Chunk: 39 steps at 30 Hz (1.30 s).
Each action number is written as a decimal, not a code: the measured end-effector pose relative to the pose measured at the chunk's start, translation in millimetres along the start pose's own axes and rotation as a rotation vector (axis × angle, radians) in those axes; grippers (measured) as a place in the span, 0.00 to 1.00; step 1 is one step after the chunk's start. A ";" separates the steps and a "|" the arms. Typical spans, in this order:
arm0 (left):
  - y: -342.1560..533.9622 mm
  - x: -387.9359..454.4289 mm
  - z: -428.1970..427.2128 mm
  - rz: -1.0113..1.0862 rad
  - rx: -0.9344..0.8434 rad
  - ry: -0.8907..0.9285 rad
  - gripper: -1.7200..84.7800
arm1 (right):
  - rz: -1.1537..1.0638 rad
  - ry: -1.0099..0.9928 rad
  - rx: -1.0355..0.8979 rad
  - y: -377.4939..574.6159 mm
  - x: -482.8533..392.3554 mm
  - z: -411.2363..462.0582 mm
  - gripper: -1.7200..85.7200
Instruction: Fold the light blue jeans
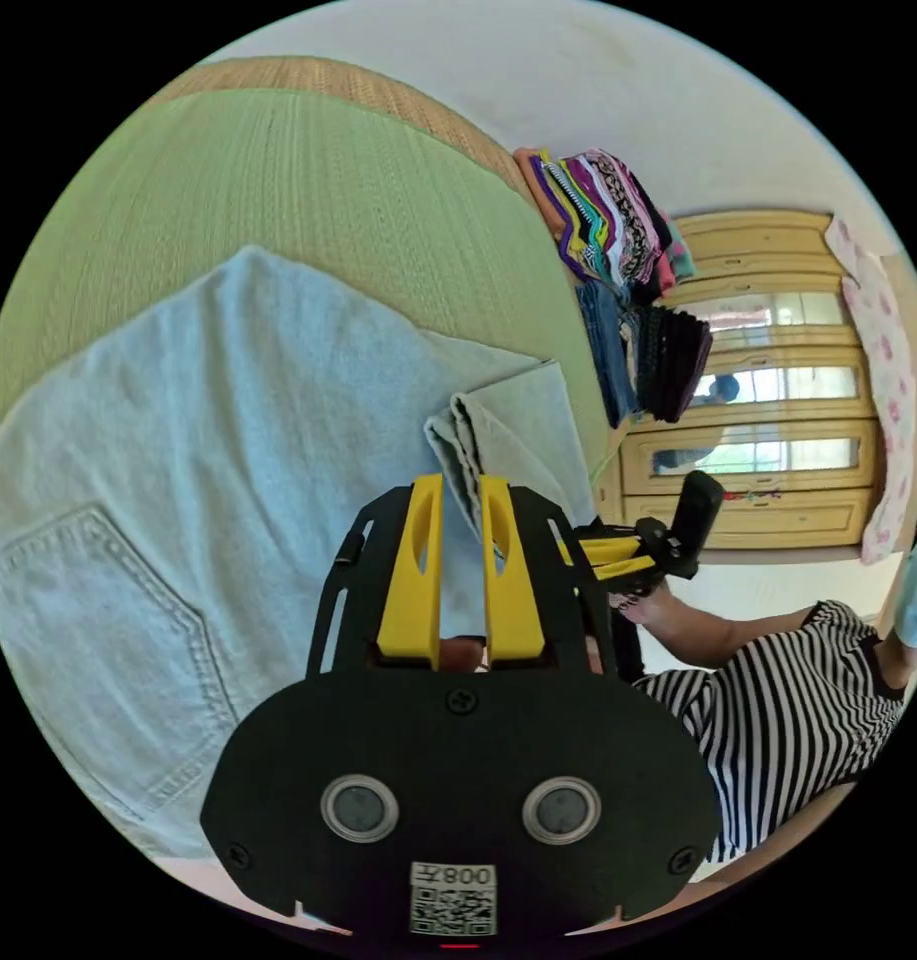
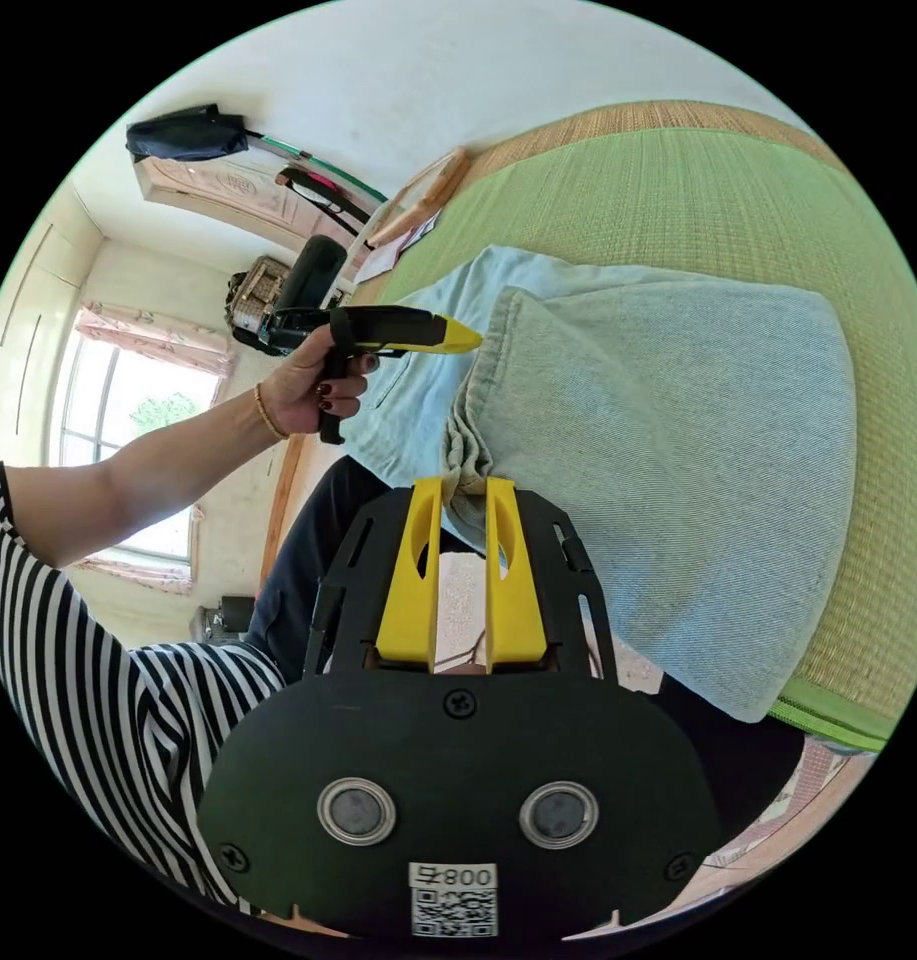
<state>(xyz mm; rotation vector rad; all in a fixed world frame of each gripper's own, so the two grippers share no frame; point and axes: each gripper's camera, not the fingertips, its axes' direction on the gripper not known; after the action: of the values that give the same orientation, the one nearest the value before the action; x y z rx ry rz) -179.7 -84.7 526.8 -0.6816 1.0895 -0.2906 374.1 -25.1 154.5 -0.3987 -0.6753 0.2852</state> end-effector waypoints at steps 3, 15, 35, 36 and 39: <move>13.2 -9.8 -1.0 -0.028 -0.005 0.053 0.11 | 0.002 -0.016 -0.025 -11.9 -0.3 11.9 0.11; 61.1 -6.9 -17.8 0.013 -0.046 -0.063 0.11 | -0.065 -0.043 -0.064 -44.2 -27.7 37.8 0.07; 131.8 8.8 -29.1 0.067 -0.076 -0.283 0.06 | -0.152 0.154 -0.092 -59.4 -74.7 57.7 0.02; 133.6 10.0 -30.2 0.071 -0.073 -0.281 0.05 | -0.159 0.158 -0.087 -59.9 -77.2 57.3 0.02; 143.9 14.1 -34.5 0.073 -0.055 -0.266 0.04 | -0.187 0.185 -0.080 -63.2 -87.0 58.5 0.02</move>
<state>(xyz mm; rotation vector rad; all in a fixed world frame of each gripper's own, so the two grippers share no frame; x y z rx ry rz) -219.3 5.0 415.2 -0.7061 0.8682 -0.1029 278.9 -98.8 176.7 -0.4291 -0.5385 0.0429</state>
